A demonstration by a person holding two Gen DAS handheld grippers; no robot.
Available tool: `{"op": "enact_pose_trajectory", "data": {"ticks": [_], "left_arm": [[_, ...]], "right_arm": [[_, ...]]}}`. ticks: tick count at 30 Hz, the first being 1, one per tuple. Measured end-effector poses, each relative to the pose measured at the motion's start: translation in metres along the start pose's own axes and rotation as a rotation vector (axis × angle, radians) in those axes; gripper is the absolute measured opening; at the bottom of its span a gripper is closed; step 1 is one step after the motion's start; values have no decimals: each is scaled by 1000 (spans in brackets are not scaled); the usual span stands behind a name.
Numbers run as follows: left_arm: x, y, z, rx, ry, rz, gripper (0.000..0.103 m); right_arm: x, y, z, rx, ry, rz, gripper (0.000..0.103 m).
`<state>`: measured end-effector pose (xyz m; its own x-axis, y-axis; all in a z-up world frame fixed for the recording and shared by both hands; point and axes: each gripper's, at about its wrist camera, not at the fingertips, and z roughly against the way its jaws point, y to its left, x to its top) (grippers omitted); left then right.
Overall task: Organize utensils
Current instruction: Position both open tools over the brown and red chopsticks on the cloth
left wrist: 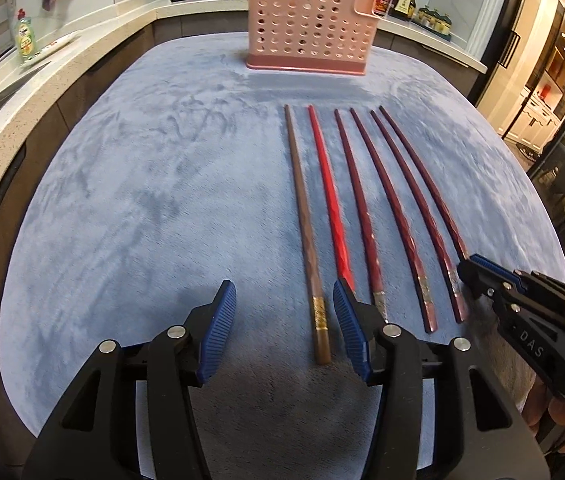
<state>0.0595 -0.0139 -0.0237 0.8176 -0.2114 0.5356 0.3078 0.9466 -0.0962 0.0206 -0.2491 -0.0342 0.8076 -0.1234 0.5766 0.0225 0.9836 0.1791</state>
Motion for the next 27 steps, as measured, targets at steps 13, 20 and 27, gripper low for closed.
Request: {"op": "enact_pose_trajectory", "data": {"ticks": [13, 20, 27], "left_arm": [[-8, -2, -12, 17, 32, -14, 44], [-7, 1, -13, 21, 31, -4, 25], [-6, 4, -12, 12, 35, 3, 10]], "right_arm": [[0, -1, 0, 2, -1, -5, 9], [0, -1, 0, 2, -1, -5, 8], [0, -1, 0, 3, 2, -7, 8]]}}
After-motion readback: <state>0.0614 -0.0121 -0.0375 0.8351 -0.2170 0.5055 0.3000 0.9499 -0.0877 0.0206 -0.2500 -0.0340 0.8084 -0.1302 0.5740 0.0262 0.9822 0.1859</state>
